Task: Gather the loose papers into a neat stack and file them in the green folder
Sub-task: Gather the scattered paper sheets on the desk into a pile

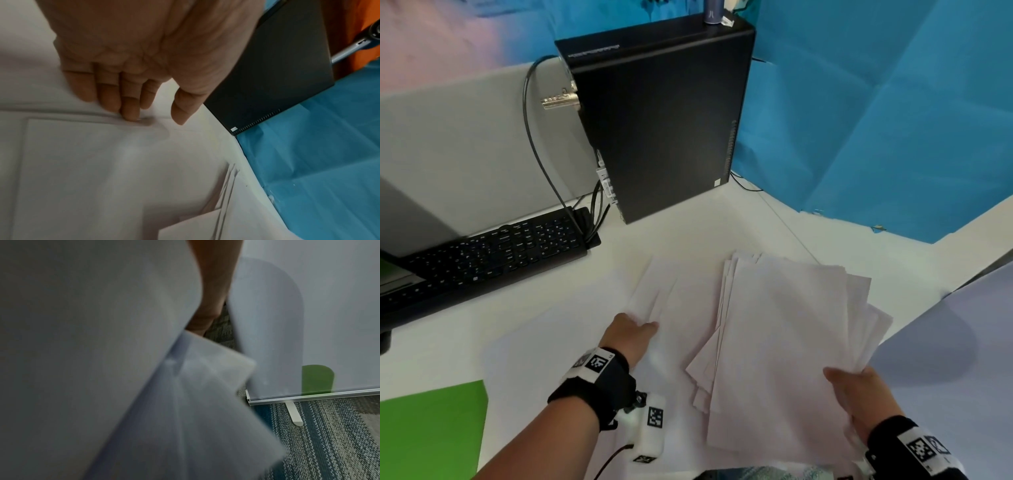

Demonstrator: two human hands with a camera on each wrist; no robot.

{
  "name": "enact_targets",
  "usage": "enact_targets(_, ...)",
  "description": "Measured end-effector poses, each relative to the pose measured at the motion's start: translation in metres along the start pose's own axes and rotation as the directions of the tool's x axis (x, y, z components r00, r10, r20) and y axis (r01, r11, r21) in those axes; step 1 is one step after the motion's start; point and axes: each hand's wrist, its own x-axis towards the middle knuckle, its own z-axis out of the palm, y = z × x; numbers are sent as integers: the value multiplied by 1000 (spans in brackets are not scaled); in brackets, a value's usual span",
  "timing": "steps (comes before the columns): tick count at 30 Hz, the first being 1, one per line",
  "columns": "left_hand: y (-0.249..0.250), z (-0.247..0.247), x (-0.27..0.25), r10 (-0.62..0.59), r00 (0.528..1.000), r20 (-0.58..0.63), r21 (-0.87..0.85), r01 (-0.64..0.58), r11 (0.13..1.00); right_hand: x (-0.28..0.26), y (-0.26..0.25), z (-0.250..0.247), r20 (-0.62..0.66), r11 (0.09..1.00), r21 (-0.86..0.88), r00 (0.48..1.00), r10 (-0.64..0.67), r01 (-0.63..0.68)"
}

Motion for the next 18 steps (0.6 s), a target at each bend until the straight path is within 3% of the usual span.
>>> enact_targets(4,11,-2,-8,78,985,155,159,-103,982,-26,-22,1,12,999,11,999,-31,30)
enact_targets(6,14,-4,-12,101,981,165,172,-130,977,-33,-29,2,20,999,10,999,-35,35)
enact_targets(9,3,-8,-28,109,982,155,-168,-82,982,-31,-27,2,26,999,16,998,-50,49)
enact_targets(11,-7,-7,-46,90,972,216,-440,15,898,-23,-20,1,41,999,24,998,-46,45)
enact_targets(13,-16,-1,-64,110,951,288,-538,65,840,-15,-11,-1,51,998,39,998,-47,45)
enact_targets(18,-26,1,-67,181,967,181,-343,-110,933,-33,-31,-16,41,995,92,998,-52,48)
